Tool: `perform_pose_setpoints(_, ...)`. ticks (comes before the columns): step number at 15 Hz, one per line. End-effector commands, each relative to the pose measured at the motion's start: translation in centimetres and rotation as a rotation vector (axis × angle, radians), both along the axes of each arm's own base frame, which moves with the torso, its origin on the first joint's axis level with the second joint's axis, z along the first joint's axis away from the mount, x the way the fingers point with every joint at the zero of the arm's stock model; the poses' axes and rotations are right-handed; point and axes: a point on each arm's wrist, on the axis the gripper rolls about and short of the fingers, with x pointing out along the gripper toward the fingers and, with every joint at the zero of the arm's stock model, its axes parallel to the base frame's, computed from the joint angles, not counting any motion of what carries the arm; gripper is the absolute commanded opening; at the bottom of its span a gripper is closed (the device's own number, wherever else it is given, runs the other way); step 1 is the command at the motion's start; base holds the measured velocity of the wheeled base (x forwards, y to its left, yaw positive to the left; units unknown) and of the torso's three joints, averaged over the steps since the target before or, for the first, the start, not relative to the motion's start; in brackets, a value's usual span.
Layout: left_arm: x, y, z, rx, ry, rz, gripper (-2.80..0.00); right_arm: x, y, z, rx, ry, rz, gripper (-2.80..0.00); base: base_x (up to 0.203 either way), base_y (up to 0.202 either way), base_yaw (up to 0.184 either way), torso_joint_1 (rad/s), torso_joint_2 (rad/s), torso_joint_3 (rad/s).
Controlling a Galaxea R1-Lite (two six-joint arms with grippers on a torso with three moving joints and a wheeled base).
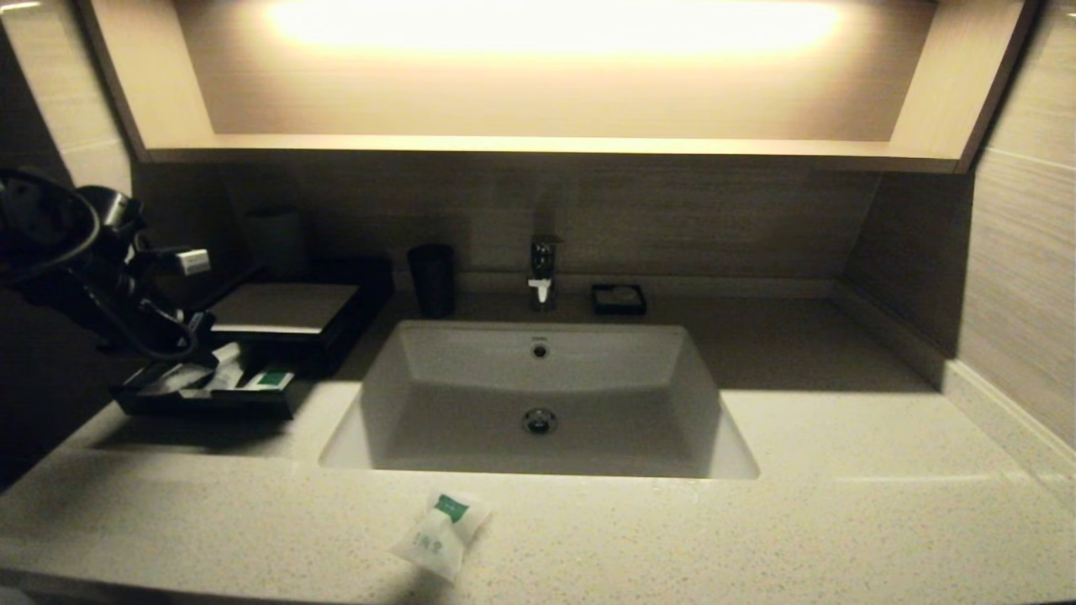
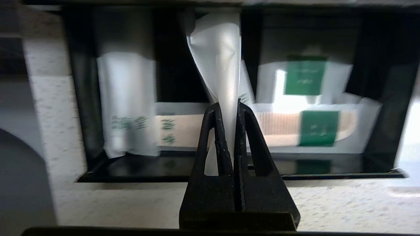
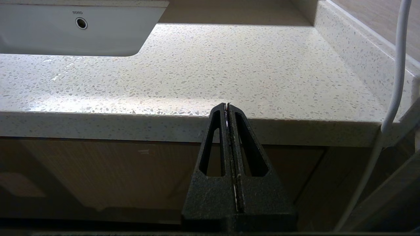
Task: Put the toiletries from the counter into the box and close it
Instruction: Place the bathroom toiletry into the drawer
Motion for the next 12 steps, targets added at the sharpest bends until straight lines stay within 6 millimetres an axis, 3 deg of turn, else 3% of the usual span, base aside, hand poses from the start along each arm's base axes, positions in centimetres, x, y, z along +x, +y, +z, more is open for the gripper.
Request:
perform_pose_setpoints(1,0.2,-0.4,-0.2,-0.008,0.006,-0.003,-2.8,0.0,0.0,0.0,0.0,0.002,0.0,-2.8,0.0,0.0,0.0,0.0,0.0,0.0)
perform_pose_setpoints(12,1.4,-0.4,-1.1,-0.019,-0.018,0.022,-2.8,0.0,0.0,0.0,0.0,0.002,0.0,-2.8,0.0,0.0,0.0,0.0,0.0,0.0)
